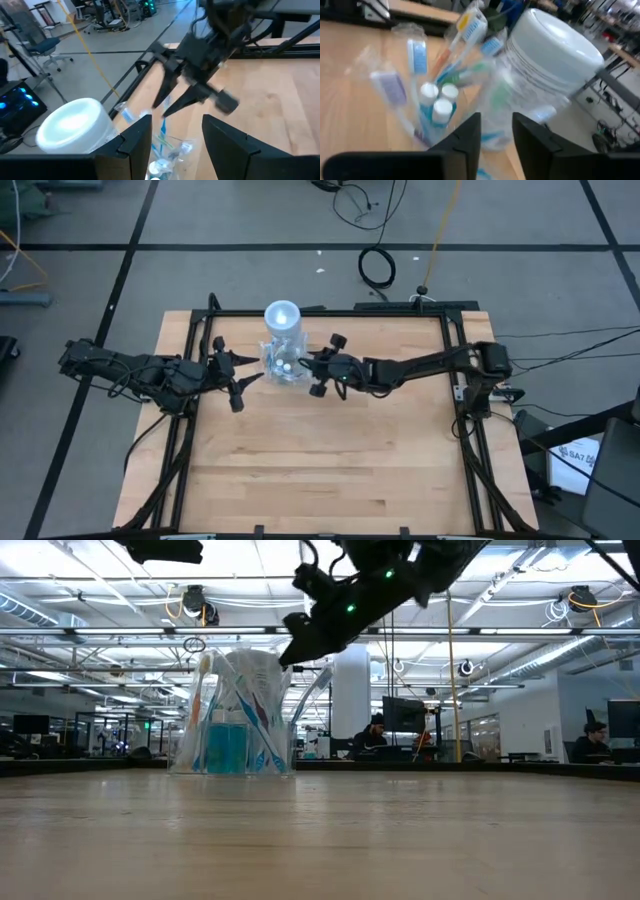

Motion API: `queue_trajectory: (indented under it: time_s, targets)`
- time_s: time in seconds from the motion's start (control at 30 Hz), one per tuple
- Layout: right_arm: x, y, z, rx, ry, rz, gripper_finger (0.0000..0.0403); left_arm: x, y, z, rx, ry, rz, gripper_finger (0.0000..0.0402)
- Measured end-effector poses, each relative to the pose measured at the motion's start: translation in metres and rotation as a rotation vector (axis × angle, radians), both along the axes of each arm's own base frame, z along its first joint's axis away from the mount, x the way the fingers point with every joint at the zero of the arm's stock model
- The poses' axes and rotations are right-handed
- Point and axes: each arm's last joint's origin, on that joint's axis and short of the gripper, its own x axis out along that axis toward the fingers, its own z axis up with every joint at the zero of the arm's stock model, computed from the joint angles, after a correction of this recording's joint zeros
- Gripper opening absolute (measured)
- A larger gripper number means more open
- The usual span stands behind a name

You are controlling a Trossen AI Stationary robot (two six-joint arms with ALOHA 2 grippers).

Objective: Pick & Place toothbrushing station
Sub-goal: Return to Home Position

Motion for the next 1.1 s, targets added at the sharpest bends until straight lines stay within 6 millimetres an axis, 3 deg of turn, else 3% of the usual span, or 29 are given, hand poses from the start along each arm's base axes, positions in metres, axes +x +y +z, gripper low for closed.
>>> queue_trajectory:
  time_s: [0.2, 0.37, 0.47, 0.6, 0.83, 0.97, 1.1]
  targets:
    - [-0.038, 0.018, 0.032, 0.062, 0.161, 0.019, 0.0138, -0.017, 0.004, 0.003, -0.01, 0.004, -0.01, 0.0179]
    - [-0.085, 0.037, 0.063, 0.193, 0.212, -0.01, 0.0138, -0.042, 0.01, 0.0, -0.065, -0.034, -0.01, 0.0179]
    - [-0.113, 0.049, 0.069, 0.181, 0.169, 0.046, 0.0133, -0.054, 0.011, -0.011, -0.055, -0.062, -0.031, 0.0179]
    - [-0.158, 0.058, 0.061, 0.185, 0.047, 0.133, 0.0128, -0.065, 0.012, -0.028, -0.057, -0.15, -0.06, 0.0179]
    - [-0.233, 0.053, 0.026, 0.245, -0.216, 0.399, 0.0128, -0.075, 0.012, -0.055, 0.099, -0.234, -0.187, 0.0179]
    - [-0.266, 0.049, 0.001, 0.21, -0.344, 0.525, 0.0128, -0.076, 0.009, -0.075, 0.177, -0.296, -0.315, 0.0179]
    - [-0.288, 0.045, -0.018, 0.194, -0.438, 0.561, 0.0128, -0.074, 0.008, -0.099, 0.21, -0.378, -0.335, 0.0179]
